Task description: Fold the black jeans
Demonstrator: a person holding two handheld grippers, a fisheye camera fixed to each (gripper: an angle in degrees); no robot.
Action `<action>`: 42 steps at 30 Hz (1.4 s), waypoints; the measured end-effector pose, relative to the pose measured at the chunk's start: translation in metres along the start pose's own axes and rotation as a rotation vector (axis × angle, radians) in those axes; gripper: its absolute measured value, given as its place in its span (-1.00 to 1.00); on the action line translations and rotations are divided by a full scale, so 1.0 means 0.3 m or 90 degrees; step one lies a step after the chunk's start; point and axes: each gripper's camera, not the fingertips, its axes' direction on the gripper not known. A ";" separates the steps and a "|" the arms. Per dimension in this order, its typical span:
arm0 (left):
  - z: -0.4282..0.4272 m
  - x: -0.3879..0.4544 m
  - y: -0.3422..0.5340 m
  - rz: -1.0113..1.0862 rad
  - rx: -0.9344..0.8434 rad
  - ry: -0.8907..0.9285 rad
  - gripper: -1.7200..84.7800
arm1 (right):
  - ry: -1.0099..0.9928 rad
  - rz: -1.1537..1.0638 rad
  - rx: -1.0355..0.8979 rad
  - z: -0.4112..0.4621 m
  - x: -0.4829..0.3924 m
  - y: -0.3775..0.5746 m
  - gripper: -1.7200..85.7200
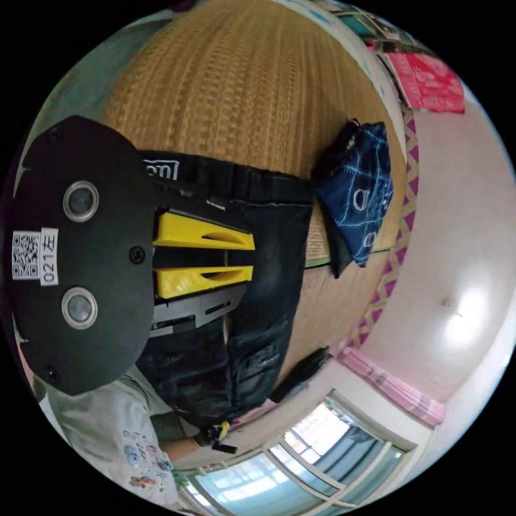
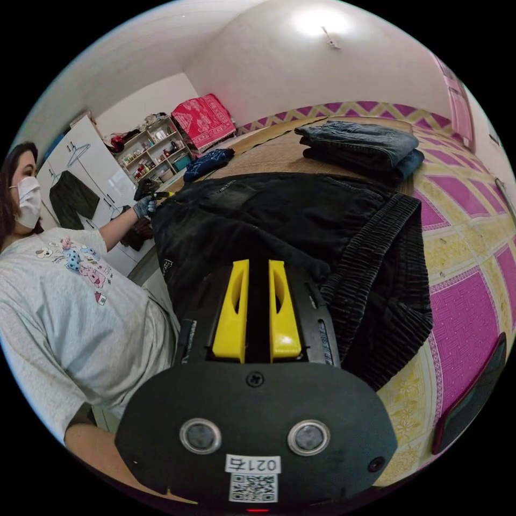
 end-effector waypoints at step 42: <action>-0.412 -0.090 1.107 -0.422 0.296 0.211 -0.81 | -0.046 0.576 0.424 -0.388 0.043 0.897 -0.72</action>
